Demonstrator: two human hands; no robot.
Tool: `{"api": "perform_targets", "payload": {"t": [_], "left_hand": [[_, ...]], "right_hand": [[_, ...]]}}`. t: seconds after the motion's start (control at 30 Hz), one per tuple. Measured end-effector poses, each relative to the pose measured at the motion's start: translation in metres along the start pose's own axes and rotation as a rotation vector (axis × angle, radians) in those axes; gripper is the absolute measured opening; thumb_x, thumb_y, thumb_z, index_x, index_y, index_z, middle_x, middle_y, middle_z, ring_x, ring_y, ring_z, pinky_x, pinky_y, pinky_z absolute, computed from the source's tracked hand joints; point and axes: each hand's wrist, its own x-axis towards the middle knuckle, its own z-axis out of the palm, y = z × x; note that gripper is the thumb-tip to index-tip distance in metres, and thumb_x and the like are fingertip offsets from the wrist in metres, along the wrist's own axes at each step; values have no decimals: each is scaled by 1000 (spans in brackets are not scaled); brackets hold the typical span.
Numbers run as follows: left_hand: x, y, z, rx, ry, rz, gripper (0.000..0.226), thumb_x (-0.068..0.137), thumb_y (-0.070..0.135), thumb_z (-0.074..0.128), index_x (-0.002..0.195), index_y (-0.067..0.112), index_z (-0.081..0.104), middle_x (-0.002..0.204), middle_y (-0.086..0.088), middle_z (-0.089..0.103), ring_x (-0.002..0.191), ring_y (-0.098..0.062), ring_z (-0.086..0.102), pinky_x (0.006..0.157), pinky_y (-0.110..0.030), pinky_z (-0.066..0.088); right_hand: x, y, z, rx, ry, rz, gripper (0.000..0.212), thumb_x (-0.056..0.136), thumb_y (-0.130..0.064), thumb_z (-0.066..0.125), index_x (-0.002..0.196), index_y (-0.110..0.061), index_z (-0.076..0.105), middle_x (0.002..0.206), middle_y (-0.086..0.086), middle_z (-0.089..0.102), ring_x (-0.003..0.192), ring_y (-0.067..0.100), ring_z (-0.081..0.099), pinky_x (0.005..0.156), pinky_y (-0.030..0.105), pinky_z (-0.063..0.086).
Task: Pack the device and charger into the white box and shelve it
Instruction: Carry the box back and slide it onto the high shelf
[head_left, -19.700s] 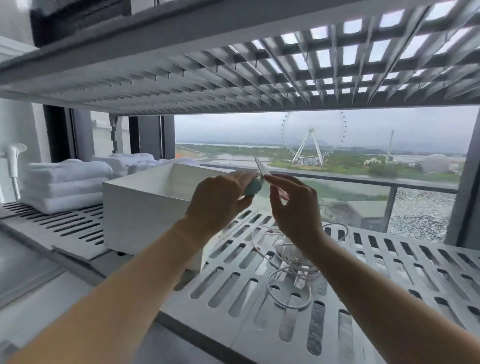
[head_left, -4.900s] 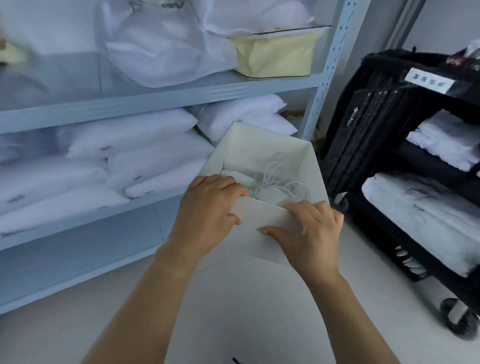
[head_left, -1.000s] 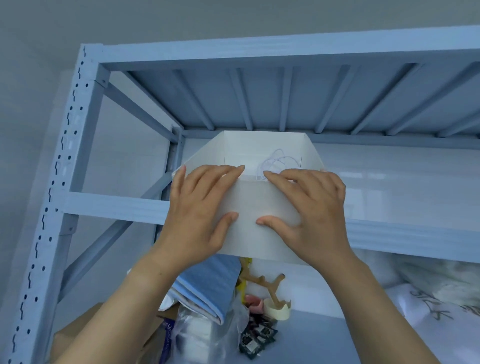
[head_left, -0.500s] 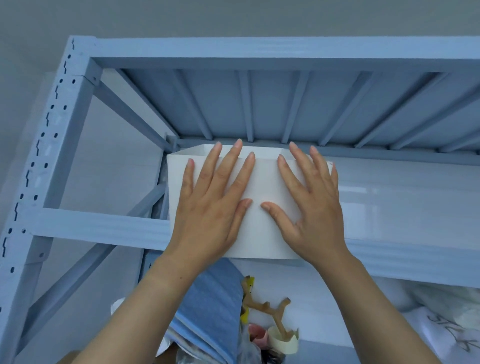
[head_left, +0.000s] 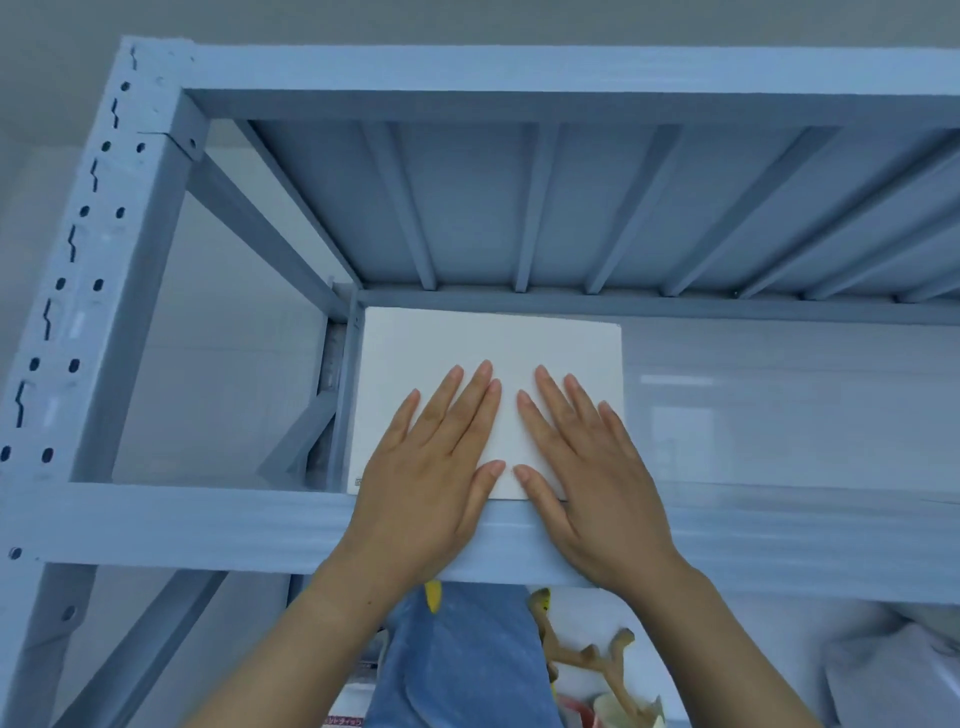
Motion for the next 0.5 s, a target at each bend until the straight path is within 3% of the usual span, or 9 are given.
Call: {"api": "perform_targets", "payload": {"t": [0.2, 0.4, 0.5], "left_hand": [[-3, -20, 19, -80, -3, 6, 57, 94, 37, 23, 146, 13, 21, 155, -1, 15, 143, -18, 9, 116, -38, 12], [2, -24, 21, -174, -36, 26, 61, 91, 37, 26, 147, 14, 18, 157, 0, 10, 143, -16, 4, 116, -41, 5], [18, -29, 19, -207, -44, 55, 66, 88, 39, 26, 147, 15, 13, 157, 2, 5, 144, -12, -2, 116, -38, -2]], "right_hand": [[13, -4, 6, -31, -65, -17, 54, 95, -48, 19, 146, -35, 6, 153, -18, -10, 140, 2, -14, 113, 22, -9], [20, -2, 4, 149, -43, 1, 57, 93, -35, 48, 144, -33, 24, 156, -12, 5, 143, 7, -2, 116, 32, 8], [36, -6, 4, 186, -26, 26, 62, 90, -38, 50, 144, -33, 21, 156, -11, 4, 142, 6, -5, 117, 35, 2]]}}
